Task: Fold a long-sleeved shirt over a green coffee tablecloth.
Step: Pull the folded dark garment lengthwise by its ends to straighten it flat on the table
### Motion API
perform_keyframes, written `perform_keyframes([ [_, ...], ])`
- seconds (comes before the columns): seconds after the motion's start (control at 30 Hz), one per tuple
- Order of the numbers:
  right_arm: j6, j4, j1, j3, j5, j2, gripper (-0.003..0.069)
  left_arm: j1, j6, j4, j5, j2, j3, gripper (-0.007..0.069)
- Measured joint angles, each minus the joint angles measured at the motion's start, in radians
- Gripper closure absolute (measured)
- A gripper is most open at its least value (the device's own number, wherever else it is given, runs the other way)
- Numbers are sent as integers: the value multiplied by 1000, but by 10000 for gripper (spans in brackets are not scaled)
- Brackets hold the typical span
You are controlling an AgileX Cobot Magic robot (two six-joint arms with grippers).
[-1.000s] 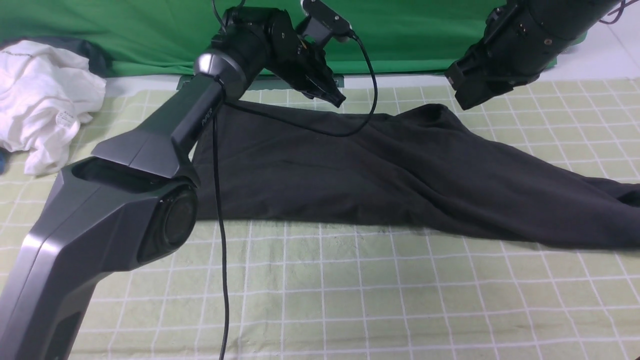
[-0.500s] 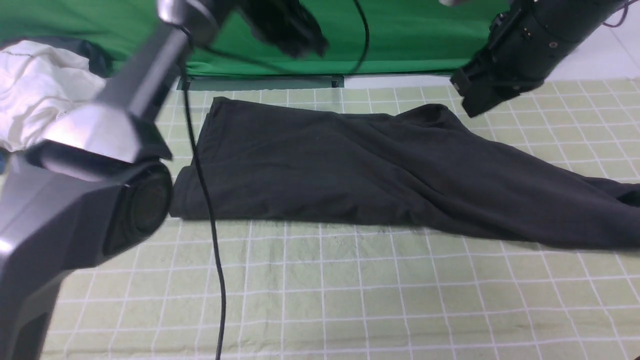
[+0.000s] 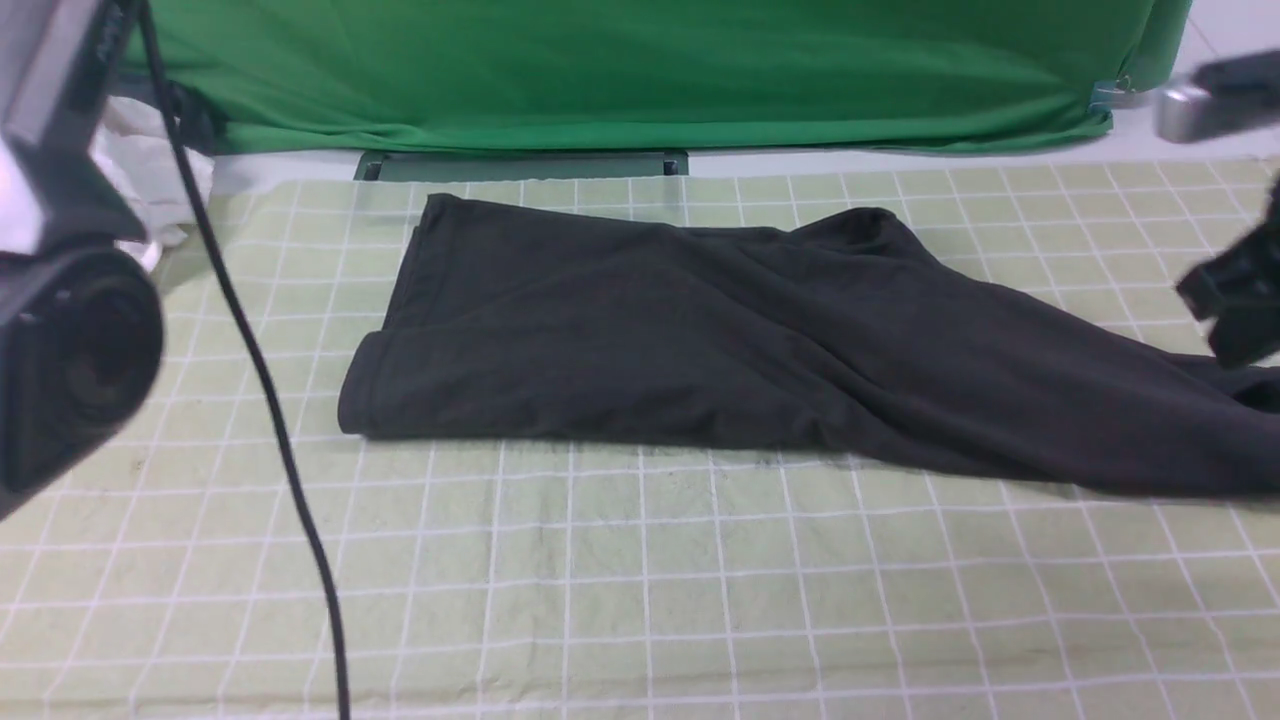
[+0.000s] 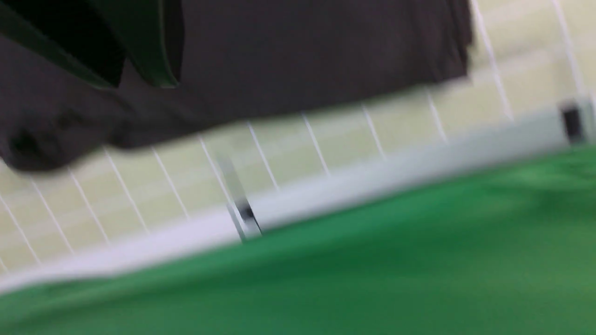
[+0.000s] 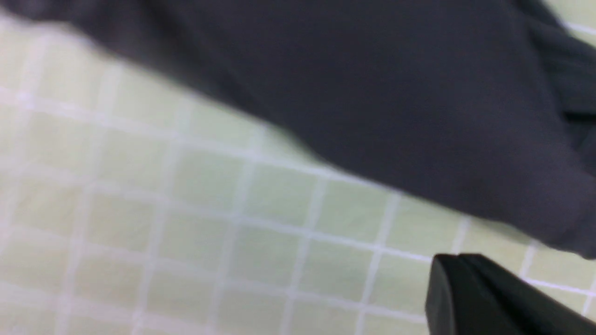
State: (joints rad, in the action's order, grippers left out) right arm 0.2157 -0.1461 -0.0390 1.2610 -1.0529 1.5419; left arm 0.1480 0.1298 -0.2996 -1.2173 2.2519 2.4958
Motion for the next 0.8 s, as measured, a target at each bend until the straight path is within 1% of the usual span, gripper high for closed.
perform_keyframes([
  [0.1,-21,4,80,-34,102,37,664,5,9,-15,-2,-91,-193,536],
  [0.13,-21,4,80,-34,109,40,664,7,10,-15,-2,-101,-217,536],
  [0.2,-27,5,133,-35,224,108,664,9,10,-12,-6,-158,-365,536],
  [0.23,-27,5,133,-35,231,112,664,10,10,-11,-6,-161,-375,536],
  [0.33,-27,16,160,-35,330,197,662,12,10,-11,-9,-206,-495,536],
  [0.43,-27,29,171,-37,363,256,662,14,10,-14,-10,-232,-544,536],
  [0.53,-28,32,172,-46,359,298,659,14,10,-14,-10,-244,-557,536],
  [0.63,-47,33,172,-99,364,310,650,14,10,-15,-8,-250,-557,536],
  [0.73,-75,35,172,-170,411,303,641,14,10,-13,-8,-252,-557,536],
  [0.8,-106,37,172,-243,494,285,629,14,10,5,-9,-252,-558,536],
])
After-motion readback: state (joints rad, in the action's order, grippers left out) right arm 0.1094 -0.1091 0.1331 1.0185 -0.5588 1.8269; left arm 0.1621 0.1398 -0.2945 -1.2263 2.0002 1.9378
